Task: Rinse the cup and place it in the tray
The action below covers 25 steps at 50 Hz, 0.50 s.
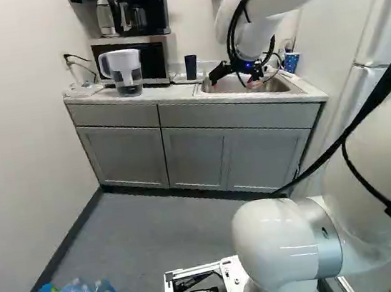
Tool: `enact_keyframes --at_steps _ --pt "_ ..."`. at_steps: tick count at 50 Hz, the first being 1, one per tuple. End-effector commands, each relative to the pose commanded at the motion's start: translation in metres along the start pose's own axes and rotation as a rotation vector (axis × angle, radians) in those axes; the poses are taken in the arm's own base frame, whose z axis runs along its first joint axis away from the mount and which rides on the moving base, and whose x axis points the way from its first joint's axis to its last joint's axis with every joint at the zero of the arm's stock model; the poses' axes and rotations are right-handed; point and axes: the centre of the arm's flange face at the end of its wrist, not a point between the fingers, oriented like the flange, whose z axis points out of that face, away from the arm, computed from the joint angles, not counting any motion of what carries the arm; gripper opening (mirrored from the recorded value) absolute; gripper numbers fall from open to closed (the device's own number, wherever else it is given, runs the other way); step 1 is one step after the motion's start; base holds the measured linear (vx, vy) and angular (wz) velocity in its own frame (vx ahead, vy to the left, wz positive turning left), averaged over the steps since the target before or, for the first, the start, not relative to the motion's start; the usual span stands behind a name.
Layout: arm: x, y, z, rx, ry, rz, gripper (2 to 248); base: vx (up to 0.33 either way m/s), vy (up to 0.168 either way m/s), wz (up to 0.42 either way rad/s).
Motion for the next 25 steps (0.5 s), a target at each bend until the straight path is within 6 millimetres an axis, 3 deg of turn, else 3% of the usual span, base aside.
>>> enact_keyframes --at_steps 25 --pt "-0.037 -0.010 0.024 0.016 0.067 -0.016 247 0.000 0.000 0.000"
